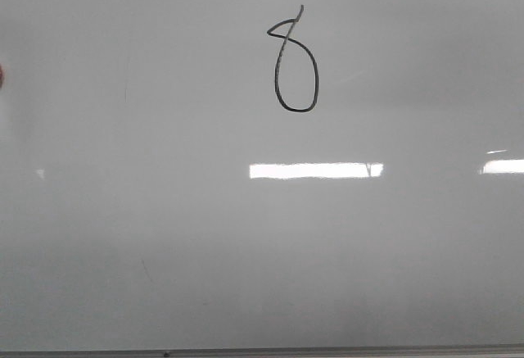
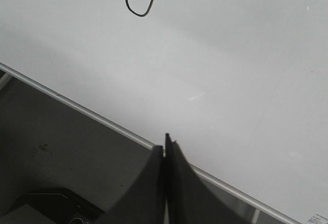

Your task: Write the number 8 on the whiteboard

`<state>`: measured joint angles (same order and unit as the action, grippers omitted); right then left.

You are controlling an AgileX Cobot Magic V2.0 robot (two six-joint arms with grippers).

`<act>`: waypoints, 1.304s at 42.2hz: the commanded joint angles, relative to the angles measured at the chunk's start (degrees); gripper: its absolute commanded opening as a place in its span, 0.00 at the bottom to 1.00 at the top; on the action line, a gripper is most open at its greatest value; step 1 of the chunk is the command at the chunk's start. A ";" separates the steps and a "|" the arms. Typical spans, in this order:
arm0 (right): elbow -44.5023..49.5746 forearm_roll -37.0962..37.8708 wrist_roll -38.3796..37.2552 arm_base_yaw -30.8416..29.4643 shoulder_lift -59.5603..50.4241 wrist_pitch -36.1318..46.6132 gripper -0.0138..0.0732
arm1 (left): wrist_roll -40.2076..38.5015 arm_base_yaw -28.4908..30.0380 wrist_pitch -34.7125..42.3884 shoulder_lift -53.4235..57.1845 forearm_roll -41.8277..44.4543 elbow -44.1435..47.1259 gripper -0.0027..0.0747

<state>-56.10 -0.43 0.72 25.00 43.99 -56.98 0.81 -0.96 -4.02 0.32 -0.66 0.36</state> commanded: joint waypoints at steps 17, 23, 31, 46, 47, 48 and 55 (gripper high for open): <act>-1.23 0.84 0.58 -0.19 -0.18 3.32 0.08 | -0.08 2.90 9.77 0.95 -0.54 0.81 0.01; -1.23 0.84 0.58 -0.19 -0.18 3.32 0.08 | -0.08 2.67 9.77 0.95 -0.54 0.81 0.01; -1.23 0.84 0.58 -0.19 -0.18 3.32 0.08 | -0.08 2.67 9.77 0.95 -0.54 0.81 0.01; -1.23 0.84 0.58 -0.19 -0.18 3.32 0.08 | -0.08 2.67 9.77 0.95 -0.54 0.81 0.01; -1.23 0.84 0.58 -0.19 -0.18 3.32 0.08 | -0.08 2.67 9.77 0.95 -0.54 0.81 0.01; -1.23 0.84 0.58 -0.19 -0.18 3.32 0.08 | -0.08 2.67 9.77 0.95 -0.54 0.81 0.01; -1.23 0.84 0.58 -0.19 -0.18 3.32 0.08 | -0.08 2.67 9.77 0.95 -0.54 0.81 0.01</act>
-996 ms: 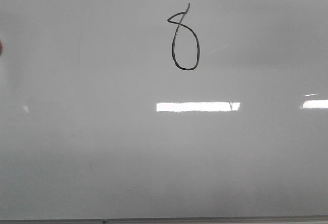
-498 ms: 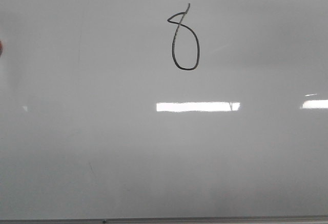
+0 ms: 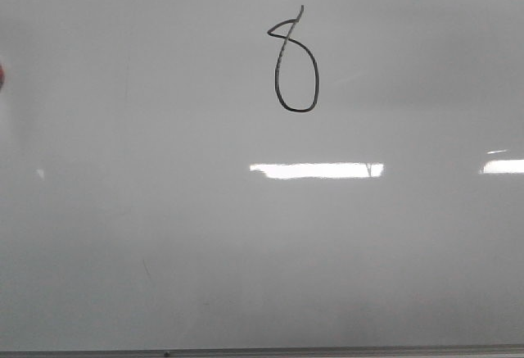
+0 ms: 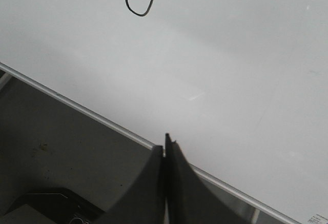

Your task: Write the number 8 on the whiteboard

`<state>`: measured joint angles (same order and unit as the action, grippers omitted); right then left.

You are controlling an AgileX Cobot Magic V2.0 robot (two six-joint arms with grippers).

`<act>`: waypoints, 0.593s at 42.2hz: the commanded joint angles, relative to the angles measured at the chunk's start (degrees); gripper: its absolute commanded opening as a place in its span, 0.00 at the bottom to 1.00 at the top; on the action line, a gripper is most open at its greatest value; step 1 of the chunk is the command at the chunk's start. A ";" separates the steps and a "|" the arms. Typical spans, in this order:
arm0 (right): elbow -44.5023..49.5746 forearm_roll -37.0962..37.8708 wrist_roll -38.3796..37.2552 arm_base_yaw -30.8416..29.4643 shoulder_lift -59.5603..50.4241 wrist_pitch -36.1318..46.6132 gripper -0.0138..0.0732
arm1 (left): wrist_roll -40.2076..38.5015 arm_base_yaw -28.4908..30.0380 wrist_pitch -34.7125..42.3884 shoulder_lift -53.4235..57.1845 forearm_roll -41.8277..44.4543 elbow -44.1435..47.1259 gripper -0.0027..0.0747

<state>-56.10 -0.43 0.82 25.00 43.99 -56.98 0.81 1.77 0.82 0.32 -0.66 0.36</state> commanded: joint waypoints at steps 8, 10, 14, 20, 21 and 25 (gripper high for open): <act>0.08 0.89 0.49 -1.36 -2.32 3.61 0.08 | -0.08 -0.06 4.83 0.95 -0.54 0.81 0.01; 1.47 1.08 0.49 -3.21 -4.20 4.59 0.08 | -0.08 -0.06 4.83 0.95 -0.54 0.81 0.01; 5.57 0.88 0.49 -8.50 -8.44 9.60 0.08 | -0.08 -0.06 4.83 0.84 -0.54 0.81 0.01; 16.30 0.75 0.49 -15.49 -16.39 23.82 0.08 | -0.08 -0.06 4.83 0.84 -0.54 0.81 0.01; 17.96 0.75 0.49 -16.24 -17.63 25.91 0.08 | -0.08 -0.06 4.83 0.84 -0.54 0.81 0.01; 24.58 0.75 0.49 -19.12 -23.27 33.51 0.08 | -0.08 -0.06 4.83 0.84 -0.54 0.81 0.01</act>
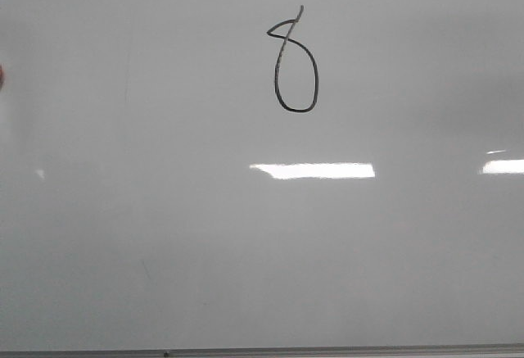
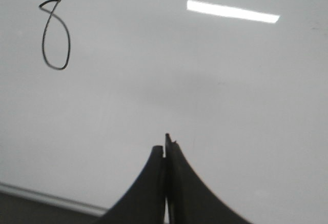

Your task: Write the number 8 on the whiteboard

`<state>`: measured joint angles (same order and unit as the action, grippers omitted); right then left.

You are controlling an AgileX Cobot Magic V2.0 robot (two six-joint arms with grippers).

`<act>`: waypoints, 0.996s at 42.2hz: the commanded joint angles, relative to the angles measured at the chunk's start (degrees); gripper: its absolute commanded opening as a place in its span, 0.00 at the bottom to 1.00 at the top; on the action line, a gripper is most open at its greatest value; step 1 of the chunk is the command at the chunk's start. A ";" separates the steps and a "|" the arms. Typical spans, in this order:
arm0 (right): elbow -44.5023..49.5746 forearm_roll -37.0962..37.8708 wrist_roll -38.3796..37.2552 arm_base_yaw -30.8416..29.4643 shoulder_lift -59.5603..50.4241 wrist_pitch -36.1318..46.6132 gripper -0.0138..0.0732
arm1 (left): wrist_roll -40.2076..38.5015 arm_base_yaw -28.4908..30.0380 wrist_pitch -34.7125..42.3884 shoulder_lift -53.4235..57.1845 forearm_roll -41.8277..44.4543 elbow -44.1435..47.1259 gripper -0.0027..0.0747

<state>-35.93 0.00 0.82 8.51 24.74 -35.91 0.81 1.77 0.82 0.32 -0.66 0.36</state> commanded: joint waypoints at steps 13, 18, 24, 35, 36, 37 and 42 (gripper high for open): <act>24.62 0.00 0.49 -8.02 -19.77 26.85 0.08 | -0.08 -0.06 4.83 0.84 -0.54 0.81 0.01; 30.09 0.00 0.49 -9.19 -22.84 31.21 0.08 | -0.08 -0.06 4.83 0.84 -0.54 0.81 0.01; 35.80 0.00 0.49 -10.07 -26.57 35.23 0.08 | -0.08 -0.06 4.83 0.84 -0.54 0.81 0.01; 37.31 0.00 0.49 -10.15 -26.38 36.61 0.08 | -0.08 -0.06 4.83 0.74 -0.54 0.81 0.01; 37.31 0.00 0.49 -10.15 -26.38 36.61 0.08 | -0.08 -0.06 4.83 0.74 -0.54 0.81 0.01; 37.31 -0.35 0.49 -10.15 -26.38 36.60 0.08 | -0.08 -0.06 4.83 0.74 -0.54 0.81 0.01; 37.31 -2.47 0.49 -10.15 -26.38 36.60 0.08 | -0.08 -0.06 4.83 0.74 -0.54 0.81 0.01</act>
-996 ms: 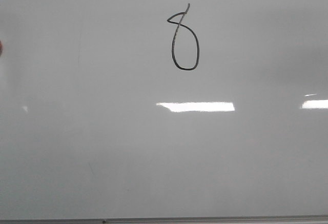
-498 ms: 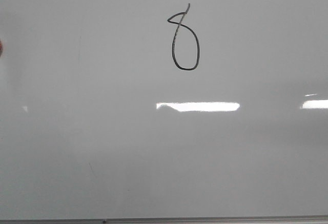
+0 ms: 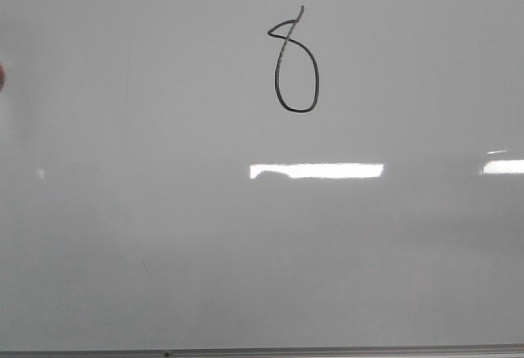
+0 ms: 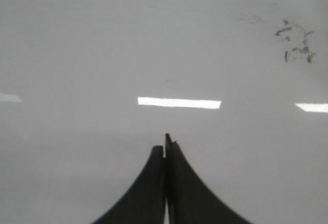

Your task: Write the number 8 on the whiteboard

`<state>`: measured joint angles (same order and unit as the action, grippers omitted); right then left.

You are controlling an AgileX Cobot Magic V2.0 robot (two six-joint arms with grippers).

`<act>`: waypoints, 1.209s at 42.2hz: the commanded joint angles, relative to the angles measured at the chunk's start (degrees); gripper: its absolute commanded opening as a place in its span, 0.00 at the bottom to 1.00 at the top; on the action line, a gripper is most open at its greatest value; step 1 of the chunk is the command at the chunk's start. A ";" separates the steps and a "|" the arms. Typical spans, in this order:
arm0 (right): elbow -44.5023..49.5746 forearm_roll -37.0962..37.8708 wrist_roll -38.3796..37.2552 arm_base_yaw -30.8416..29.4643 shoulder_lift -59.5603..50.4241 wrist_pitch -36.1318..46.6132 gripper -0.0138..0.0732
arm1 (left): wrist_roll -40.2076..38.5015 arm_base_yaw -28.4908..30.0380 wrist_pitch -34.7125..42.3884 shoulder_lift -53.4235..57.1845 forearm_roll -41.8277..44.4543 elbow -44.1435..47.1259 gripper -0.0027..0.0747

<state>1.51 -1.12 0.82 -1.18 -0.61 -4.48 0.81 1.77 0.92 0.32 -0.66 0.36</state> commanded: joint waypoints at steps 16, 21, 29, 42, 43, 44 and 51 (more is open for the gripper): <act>-0.13 -1.74 0.49 -0.49 -1.03 7.70 0.08 | -0.08 -0.06 4.73 0.74 -0.54 0.81 0.01; -0.13 -1.74 0.49 -0.49 -1.03 9.11 0.08 | -0.08 -0.06 4.73 0.74 -0.54 0.81 0.01; -0.13 -1.74 0.49 -0.49 -1.03 9.02 0.08 | -0.08 -0.06 4.73 0.74 -0.54 0.81 0.01; -0.13 -1.74 0.49 -0.49 -1.03 9.02 0.08 | -0.08 -0.06 4.73 0.74 -0.54 0.81 0.01; -0.13 -1.74 0.49 -0.49 -1.03 9.02 0.08 | -0.08 -0.06 4.73 0.74 -0.54 0.81 0.01; -0.13 -1.74 0.49 -0.49 -1.03 9.02 0.08 | -0.08 -0.06 4.73 0.74 -0.54 0.81 0.01; -0.13 -1.74 0.49 -0.49 -1.03 9.02 0.08 | -0.08 -0.06 4.73 0.74 -0.54 0.81 0.01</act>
<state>1.51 -2.76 0.82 -1.46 -0.61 -0.49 0.81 1.77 0.92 0.32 -0.66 0.36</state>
